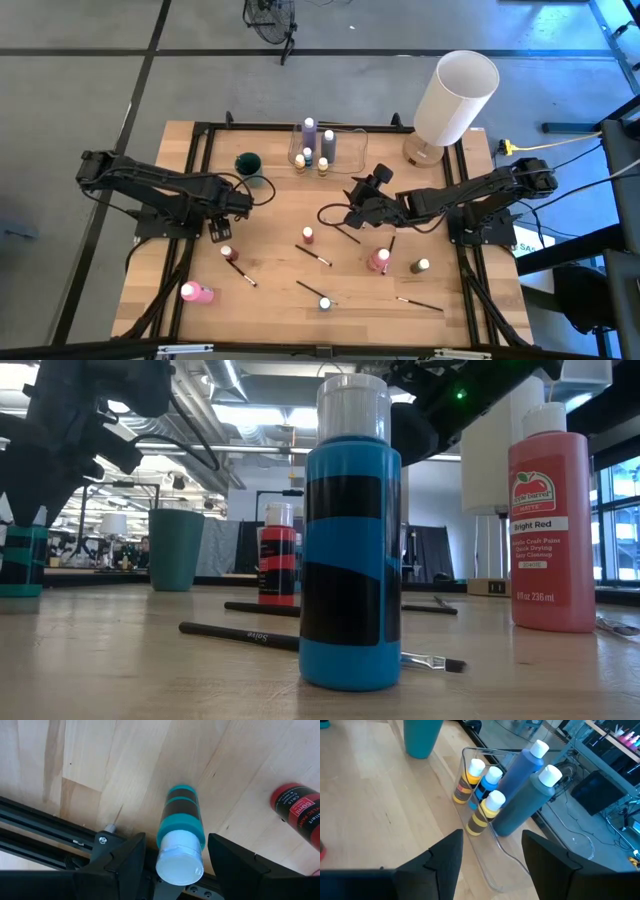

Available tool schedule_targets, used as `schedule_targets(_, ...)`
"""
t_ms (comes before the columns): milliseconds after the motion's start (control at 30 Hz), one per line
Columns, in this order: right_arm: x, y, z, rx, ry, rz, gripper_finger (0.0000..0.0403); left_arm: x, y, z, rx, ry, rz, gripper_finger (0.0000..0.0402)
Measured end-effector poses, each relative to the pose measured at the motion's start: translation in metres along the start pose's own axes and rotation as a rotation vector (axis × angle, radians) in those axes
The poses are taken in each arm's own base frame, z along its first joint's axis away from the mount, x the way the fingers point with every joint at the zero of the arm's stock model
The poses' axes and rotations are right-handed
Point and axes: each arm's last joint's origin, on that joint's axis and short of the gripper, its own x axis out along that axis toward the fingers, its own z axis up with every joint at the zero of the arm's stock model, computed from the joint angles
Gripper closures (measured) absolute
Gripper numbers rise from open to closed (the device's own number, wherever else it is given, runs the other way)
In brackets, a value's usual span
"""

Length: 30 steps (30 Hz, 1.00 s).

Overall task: Pick & Place Paint Supplies
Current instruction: Put the green paint bottle into the transparent bin

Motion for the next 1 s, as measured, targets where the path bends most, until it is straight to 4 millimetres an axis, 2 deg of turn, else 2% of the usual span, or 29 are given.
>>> schedule_targets(1000, -0.003, 0.0031, -0.0002, -0.009, -0.006, 0.013, 0.0197, 0.0003, 0.0, -0.0001, 0.0, 0.002, -0.001, 0.019)
